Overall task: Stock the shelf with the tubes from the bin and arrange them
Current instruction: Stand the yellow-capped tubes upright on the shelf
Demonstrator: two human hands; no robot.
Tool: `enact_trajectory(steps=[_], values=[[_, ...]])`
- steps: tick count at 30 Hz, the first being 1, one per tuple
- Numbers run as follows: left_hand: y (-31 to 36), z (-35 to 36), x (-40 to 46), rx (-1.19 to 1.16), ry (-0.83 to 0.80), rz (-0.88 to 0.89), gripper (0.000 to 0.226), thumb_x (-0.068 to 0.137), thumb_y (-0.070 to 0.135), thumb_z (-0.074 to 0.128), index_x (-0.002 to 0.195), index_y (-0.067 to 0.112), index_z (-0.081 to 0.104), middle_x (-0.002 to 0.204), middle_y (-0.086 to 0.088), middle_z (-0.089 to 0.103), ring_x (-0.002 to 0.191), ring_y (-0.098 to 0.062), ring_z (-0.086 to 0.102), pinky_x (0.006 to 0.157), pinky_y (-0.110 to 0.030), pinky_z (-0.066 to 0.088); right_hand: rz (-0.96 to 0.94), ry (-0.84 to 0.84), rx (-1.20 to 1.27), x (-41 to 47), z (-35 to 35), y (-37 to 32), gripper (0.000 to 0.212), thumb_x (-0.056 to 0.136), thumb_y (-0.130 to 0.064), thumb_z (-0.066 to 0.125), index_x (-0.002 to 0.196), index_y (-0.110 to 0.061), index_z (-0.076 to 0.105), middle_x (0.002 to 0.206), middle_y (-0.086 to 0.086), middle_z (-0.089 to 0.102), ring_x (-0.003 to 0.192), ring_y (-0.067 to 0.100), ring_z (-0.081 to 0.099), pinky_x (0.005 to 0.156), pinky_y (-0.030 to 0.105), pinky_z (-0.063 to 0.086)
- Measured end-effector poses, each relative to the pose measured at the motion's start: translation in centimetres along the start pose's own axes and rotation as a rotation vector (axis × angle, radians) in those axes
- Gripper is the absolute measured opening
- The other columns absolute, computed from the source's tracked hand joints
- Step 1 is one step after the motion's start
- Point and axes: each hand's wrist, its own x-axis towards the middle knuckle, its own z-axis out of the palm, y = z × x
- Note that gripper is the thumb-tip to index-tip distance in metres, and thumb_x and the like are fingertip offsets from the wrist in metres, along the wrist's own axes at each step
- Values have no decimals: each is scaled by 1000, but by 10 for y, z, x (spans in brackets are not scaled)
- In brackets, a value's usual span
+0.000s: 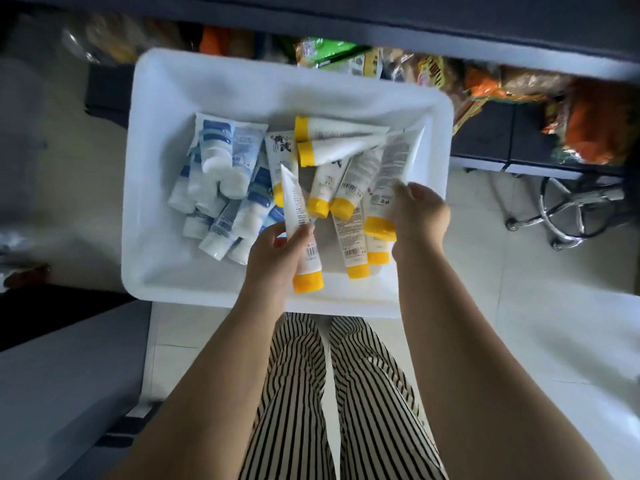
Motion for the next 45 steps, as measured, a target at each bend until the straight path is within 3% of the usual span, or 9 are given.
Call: enact_trajectory(steps=[5,9,15,22,27,29,35,40,45], values=[[59,-16,-37,-277,-122,3,22,79,36,61,95,21,61,79,-1,68,70,-16,64,74,-37,49,172,-307,505,-53,-41,-54,16,86,-13,61,75,-10,72,79,13,65,76,28,59,75,42,49],[123,-19,-71,-427,-236,21,24,93,30,44,99,12,59,77,-8,63,55,-17,62,48,-23,52,136,-452,712,-86,-68,-110,34,90,-21,53,118,-3,59,101,11,65,85,24,62,75,39,52],[224,-9,-141,-464,-393,235,19,93,29,45,96,18,60,71,-1,68,61,-15,61,53,-27,54,-166,-603,1010,-149,-131,-202,38,97,-16,38,72,-13,66,67,1,62,57,12,60,56,23,52],[316,21,-251,-321,-570,626,12,91,24,53,101,22,59,96,-3,64,79,-17,61,59,-29,59,-497,-612,1043,-217,-226,-280,17,92,-27,46,92,-17,60,69,-4,68,59,9,63,61,24,51],[354,58,-313,-229,-660,874,10,90,21,53,95,22,62,79,5,72,75,-15,64,73,-35,56,-708,-520,940,-224,-288,-309,19,94,-22,47,96,-16,65,74,-5,71,67,8,67,61,25,56],[363,75,-330,-231,-682,929,10,89,18,53,93,21,62,73,8,72,73,-15,65,73,-34,56,-768,-510,930,-223,-313,-317,18,93,-18,47,95,-15,65,73,-4,71,66,8,68,63,26,58],[372,146,-369,-249,-624,1018,29,88,17,56,116,14,53,110,-3,65,97,-20,64,81,-35,55,-897,-534,913,-198,-399,-332,18,92,-11,47,94,-14,64,73,-5,71,64,7,67,60,25,57],[388,211,-389,-275,-582,1085,23,89,15,55,111,17,57,103,5,68,90,-8,66,78,-28,54,-930,-524,905,-161,-471,-349,20,91,-5,48,94,-13,66,79,-3,73,72,10,67,75,32,55],[413,252,-405,-331,-584,1150,17,91,12,53,105,20,58,103,7,67,90,-4,66,73,-22,53,-967,-556,932,-135,-519,-373,23,93,-1,44,92,-12,63,75,-4,74,68,6,68,72,25,56]])
